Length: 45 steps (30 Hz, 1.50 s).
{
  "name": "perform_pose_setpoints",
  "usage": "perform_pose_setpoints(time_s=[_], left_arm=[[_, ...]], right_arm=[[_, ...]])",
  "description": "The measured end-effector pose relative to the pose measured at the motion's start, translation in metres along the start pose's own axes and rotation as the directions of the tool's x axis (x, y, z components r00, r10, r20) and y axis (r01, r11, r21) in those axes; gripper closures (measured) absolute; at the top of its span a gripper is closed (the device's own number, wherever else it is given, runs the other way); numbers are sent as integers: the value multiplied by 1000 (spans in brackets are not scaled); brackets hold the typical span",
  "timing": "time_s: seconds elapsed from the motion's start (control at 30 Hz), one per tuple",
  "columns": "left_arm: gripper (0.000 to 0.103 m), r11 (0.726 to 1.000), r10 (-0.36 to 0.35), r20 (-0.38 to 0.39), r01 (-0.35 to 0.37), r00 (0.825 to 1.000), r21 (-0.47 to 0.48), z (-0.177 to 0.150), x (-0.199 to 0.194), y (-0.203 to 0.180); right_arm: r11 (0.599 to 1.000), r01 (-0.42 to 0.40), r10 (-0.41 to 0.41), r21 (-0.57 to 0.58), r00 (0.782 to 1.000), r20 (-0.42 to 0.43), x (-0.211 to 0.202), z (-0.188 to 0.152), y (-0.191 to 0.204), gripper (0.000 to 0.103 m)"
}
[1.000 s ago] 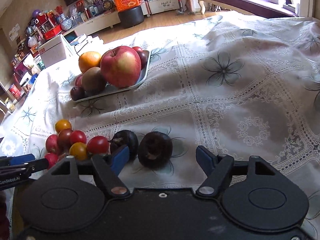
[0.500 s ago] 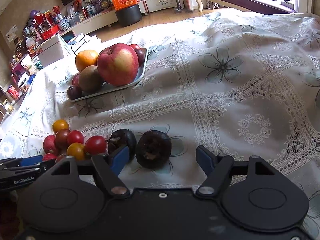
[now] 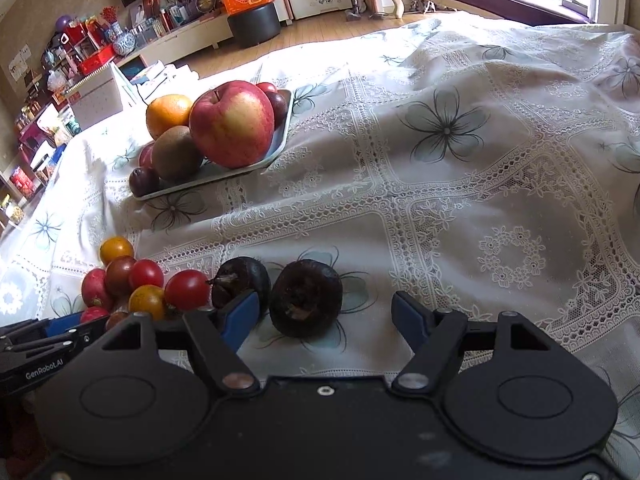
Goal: Organize fruits
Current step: 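Grasp a dark plum with the right tool while the left tool grasps a red radish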
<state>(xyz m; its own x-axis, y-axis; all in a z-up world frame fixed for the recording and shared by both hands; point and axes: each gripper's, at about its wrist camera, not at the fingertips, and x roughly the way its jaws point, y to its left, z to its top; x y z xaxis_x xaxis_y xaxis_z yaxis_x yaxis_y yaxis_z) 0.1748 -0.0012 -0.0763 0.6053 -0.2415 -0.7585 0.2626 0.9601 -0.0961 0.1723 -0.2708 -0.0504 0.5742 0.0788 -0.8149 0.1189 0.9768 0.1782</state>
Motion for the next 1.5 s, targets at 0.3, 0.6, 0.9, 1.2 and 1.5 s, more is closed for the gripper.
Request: perform_pose_setpoints(time_s=[0.3, 0.6, 0.9, 1.2, 1.5], left_arm=[[58, 998, -39, 2, 39, 999, -57, 1, 0, 10], [58, 995, -50, 6, 50, 999, -80, 0, 2, 12], [58, 994, -48, 29, 51, 998, -99, -4, -5, 13], [58, 993, -24, 146, 41, 989, -115, -12, -40, 17], [59, 990, 36, 231, -3, 972, -143, -42, -83, 21]], right_arm=[[994, 28, -26, -103, 999, 26, 1, -4, 15, 61], [998, 30, -27, -53, 999, 42, 3, -6, 7, 60], [998, 27, -23, -50, 996, 83, -6, -8, 6, 60], [999, 28, -21, -35, 979, 202, -37, -17, 4, 60], [998, -57, 47, 25, 960, 274, -86, -58, -6, 60]])
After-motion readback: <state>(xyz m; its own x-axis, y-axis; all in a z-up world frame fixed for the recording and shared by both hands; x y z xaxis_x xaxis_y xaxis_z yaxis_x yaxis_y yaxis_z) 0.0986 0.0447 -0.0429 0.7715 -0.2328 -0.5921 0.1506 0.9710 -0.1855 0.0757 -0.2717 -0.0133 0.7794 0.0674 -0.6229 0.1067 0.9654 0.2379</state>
